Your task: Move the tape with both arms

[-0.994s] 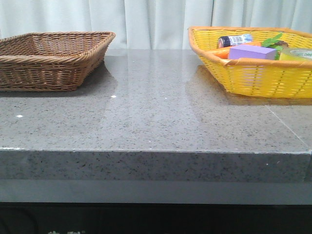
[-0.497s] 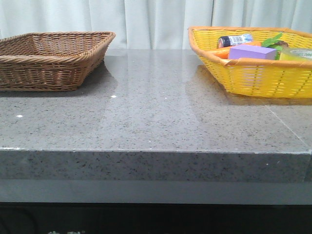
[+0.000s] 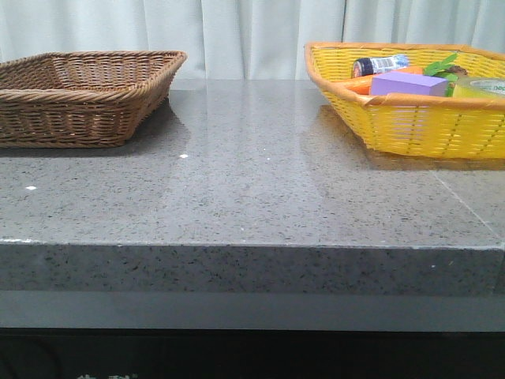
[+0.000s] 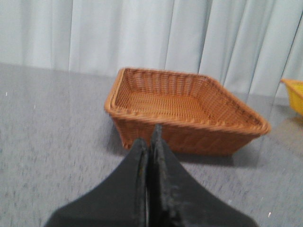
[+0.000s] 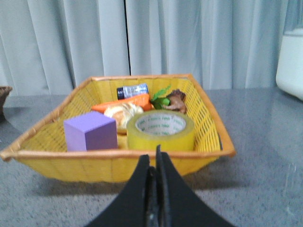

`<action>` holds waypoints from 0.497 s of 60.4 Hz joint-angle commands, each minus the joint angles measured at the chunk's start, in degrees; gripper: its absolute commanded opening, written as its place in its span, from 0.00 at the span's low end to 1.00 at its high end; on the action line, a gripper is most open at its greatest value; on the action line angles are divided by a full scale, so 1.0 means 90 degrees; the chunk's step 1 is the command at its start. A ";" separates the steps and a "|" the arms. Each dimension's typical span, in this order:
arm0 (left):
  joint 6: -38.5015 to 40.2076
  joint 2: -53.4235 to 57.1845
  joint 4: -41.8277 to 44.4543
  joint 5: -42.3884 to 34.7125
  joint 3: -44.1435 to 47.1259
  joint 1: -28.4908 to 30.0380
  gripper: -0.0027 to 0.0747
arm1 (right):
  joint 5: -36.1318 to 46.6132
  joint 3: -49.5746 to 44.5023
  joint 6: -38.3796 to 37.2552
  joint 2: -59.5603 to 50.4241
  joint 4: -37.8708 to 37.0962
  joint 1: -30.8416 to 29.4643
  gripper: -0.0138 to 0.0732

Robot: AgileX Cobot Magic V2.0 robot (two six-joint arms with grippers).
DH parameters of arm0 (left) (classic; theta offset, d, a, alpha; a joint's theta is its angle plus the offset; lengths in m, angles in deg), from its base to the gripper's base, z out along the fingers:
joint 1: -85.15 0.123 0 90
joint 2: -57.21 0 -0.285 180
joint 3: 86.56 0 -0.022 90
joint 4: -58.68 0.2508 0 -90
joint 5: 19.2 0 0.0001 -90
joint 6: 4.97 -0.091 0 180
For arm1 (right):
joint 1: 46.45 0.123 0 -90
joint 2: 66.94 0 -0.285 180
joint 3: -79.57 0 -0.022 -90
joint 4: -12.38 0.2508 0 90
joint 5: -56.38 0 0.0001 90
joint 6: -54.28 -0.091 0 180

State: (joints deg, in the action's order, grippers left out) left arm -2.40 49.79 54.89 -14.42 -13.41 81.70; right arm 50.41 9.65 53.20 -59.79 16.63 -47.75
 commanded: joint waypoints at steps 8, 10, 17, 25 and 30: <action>0.0047 0.0039 -0.0011 0.0530 -0.1622 -0.0038 0.01 | -0.0580 0.1507 0.0009 0.0035 -0.0071 -0.0037 0.08; 0.0047 -0.0012 -0.0011 0.0695 -0.1818 -0.0038 0.01 | -0.0714 0.1731 0.0009 0.0118 -0.0071 -0.0037 0.08; 0.0047 -0.0405 -0.0011 0.1521 -0.2666 -0.0038 0.01 | -0.1135 0.2456 0.0009 0.0505 -0.0071 -0.0037 0.08; 0.0047 -0.1099 -0.0011 0.2389 -0.3614 -0.0038 0.01 | -0.1685 0.3312 0.0009 0.1090 -0.0071 -0.0037 0.08; 0.0047 -0.1611 -0.0011 0.2911 -0.4187 -0.0038 0.01 | -0.2182 0.3849 0.0009 0.1527 -0.0071 -0.0037 0.08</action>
State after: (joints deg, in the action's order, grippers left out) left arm -2.40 39.95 54.89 11.39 -45.86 81.70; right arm 30.45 39.47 53.20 -49.99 16.63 -47.75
